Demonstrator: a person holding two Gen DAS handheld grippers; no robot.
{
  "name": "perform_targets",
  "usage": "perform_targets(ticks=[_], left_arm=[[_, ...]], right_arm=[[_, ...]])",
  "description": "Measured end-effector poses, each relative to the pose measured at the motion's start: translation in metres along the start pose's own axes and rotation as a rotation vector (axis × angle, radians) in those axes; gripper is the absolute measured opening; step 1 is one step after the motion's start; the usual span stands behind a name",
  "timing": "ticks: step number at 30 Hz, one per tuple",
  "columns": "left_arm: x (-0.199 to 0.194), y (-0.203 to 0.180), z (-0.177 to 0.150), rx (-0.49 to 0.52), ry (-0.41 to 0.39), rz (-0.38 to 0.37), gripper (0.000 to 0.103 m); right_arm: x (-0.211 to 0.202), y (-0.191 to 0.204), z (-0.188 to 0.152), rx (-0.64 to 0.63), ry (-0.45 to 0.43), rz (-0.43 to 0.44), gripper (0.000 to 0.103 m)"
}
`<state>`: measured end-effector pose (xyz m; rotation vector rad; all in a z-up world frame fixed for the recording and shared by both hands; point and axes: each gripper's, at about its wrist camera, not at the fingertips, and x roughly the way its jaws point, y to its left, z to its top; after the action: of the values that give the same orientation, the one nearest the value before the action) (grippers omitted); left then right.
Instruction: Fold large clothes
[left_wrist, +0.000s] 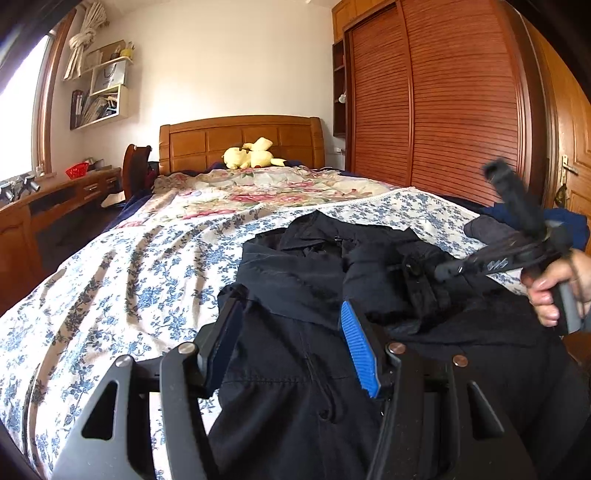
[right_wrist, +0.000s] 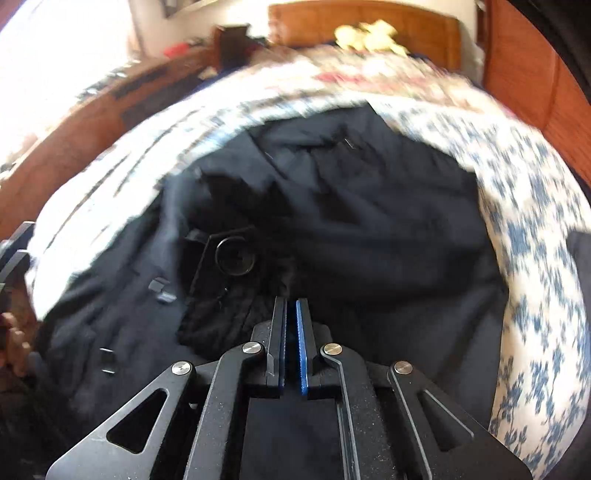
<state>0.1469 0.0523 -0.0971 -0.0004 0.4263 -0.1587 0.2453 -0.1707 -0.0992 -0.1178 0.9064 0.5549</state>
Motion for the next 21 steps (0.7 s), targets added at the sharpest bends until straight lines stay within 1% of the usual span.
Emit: perform_targets(ticks=[4,7,11,13,16,21], left_arm=[[-0.002,0.009,0.003,-0.024,-0.003,0.011,0.055],[-0.003,0.014,0.004,-0.028,-0.005,0.021,0.055],[-0.002,0.02,0.003,-0.042,-0.004,0.025,0.055],[-0.001,0.021,0.003,-0.048,0.0,0.019,0.055],[0.001,0.018,0.003,-0.043,0.003,0.006,0.055],[0.004,0.0,0.002,-0.021,0.015,-0.038,0.055]], right_arm=[[-0.029,0.04,0.013,-0.05,-0.057,0.096,0.002],[-0.046,0.072,0.012,-0.103,-0.075,0.16,0.002],[-0.061,0.099,0.004,-0.138,-0.085,0.194,0.002],[-0.065,0.102,0.001,-0.143,-0.097,0.175,0.002],[-0.069,0.096,-0.002,-0.148,-0.114,0.108,0.002],[-0.073,0.069,-0.008,-0.103,-0.124,0.013,0.004]])
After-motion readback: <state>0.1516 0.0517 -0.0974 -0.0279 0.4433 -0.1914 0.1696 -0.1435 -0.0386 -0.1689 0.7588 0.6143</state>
